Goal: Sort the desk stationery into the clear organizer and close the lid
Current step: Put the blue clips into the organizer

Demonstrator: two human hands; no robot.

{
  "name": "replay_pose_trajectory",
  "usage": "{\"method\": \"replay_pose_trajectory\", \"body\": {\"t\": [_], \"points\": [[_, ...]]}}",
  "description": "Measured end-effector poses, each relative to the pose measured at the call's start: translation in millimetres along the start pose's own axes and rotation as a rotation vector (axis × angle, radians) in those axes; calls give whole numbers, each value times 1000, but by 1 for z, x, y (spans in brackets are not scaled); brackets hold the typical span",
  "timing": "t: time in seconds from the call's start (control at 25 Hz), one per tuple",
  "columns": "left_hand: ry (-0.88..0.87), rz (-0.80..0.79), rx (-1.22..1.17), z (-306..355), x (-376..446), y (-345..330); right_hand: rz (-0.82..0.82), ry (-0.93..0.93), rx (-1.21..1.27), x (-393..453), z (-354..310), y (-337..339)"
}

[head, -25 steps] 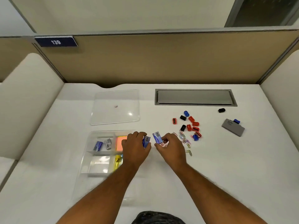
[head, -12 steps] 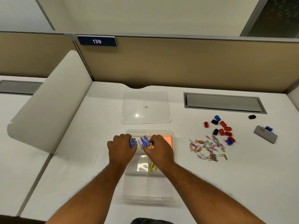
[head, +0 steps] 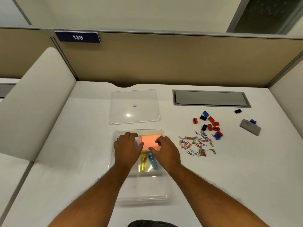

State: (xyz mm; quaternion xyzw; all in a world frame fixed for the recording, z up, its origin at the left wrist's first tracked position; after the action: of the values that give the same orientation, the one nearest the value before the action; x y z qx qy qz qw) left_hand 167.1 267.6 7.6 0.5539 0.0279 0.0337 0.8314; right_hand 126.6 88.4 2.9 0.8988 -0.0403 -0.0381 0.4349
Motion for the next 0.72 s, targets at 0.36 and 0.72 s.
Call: {"method": "replay_pose_trajectory", "body": {"t": [0.36, 0.72], "points": [[-295, -112, -7, 181, -22, -58, 210, -144, 55, -16, 136, 117], [-340, -311, -59, 368, -39, -151, 289, -253, 24, 4, 294, 224]]}}
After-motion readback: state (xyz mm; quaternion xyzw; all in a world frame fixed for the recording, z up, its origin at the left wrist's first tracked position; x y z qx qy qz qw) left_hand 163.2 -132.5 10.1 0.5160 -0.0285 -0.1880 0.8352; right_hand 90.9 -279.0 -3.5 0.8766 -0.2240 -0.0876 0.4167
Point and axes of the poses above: each hand's wrist, its own x-axis towards the middle knuckle, its own y-axis out of the back of the hand, z = x × y, the point moved 2 cm from there along x, towards the middle knuckle, and after that the axes turned 9 degrees about y, right-handed, at the moved point
